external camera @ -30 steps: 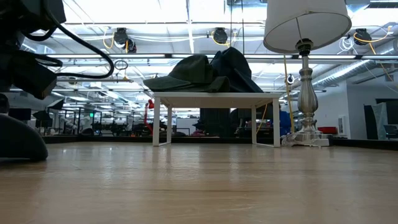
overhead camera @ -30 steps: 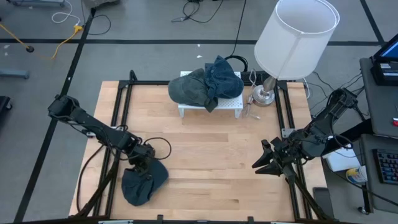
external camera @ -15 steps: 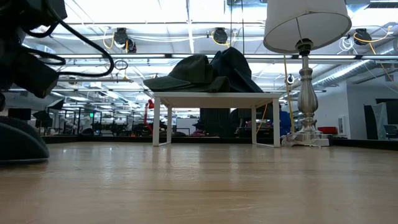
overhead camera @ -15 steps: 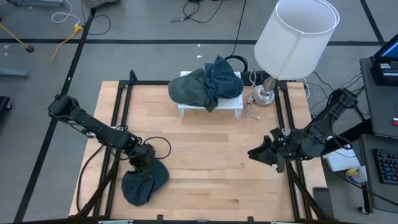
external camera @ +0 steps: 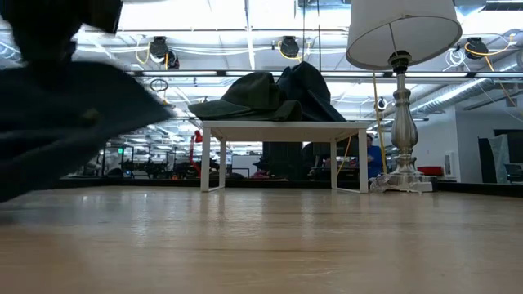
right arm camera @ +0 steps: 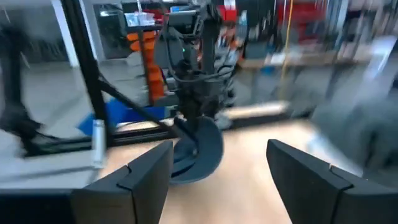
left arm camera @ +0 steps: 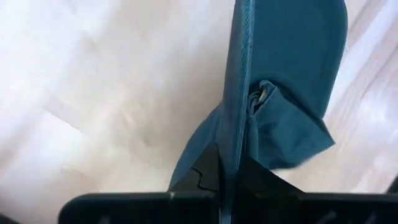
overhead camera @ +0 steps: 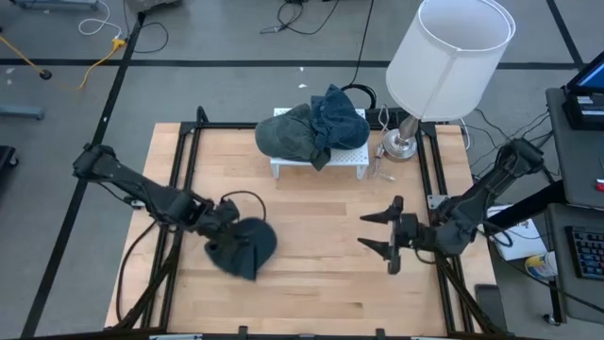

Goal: Pick & Place hat
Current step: Stack the blue cap on top of the gray blue on the shelf

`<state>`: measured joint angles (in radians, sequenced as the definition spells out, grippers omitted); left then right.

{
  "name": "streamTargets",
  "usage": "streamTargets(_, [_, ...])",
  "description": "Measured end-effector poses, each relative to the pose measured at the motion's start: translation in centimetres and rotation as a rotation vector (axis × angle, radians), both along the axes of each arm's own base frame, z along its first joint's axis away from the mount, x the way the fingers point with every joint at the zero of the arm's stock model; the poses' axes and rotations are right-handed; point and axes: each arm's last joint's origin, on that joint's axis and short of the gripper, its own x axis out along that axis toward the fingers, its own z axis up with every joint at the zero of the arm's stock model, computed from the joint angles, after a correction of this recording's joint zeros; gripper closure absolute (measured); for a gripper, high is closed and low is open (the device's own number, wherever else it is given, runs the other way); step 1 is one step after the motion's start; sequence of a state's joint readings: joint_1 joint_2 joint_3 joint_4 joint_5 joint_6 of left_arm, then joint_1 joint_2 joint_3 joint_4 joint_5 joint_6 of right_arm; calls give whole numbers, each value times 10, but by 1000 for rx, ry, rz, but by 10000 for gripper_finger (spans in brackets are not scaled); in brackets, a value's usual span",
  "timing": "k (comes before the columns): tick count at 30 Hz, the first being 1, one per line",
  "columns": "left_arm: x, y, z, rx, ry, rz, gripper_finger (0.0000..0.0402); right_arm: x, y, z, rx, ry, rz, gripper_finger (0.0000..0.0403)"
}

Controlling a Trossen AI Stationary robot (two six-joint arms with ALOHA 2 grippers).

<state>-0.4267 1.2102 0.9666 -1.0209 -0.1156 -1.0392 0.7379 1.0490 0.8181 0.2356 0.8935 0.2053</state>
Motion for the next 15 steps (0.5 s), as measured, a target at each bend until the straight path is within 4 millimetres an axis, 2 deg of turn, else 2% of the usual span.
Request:
streamTargets(7, [6, 6, 66, 264, -160, 22, 396, 16, -5, 19, -351, -15, -111, 153])
streamTargets(11, [14, 8, 97, 424, -245, 20, 396, 19, -12, 49, -457, -9, -205, 153])
streamTargets(15, [30, 6, 122, 601, -302, 2, 396, 23, -17, 82, -529, 20, -255, 153])
